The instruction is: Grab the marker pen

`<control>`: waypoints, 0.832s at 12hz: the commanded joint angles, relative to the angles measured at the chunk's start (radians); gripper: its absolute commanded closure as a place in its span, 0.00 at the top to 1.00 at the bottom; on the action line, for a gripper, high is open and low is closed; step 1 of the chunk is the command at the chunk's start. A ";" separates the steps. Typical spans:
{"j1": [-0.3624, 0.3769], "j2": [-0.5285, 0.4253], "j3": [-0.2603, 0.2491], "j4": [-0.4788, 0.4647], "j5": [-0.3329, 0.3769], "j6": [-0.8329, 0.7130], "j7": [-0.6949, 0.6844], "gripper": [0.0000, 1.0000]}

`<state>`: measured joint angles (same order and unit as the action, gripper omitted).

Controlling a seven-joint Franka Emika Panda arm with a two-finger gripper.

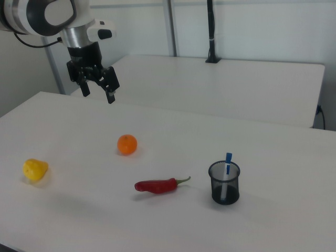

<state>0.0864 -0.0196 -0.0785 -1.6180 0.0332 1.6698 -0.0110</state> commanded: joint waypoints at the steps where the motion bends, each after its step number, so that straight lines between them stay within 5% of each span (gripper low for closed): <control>1: 0.030 -0.022 -0.060 -0.028 0.001 -0.013 -0.004 1.00; 10: 0.029 -0.019 -0.099 -0.020 -0.006 -0.021 -0.179 1.00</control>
<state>0.0886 -0.0196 -0.1553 -1.6327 0.0330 1.6686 -0.1447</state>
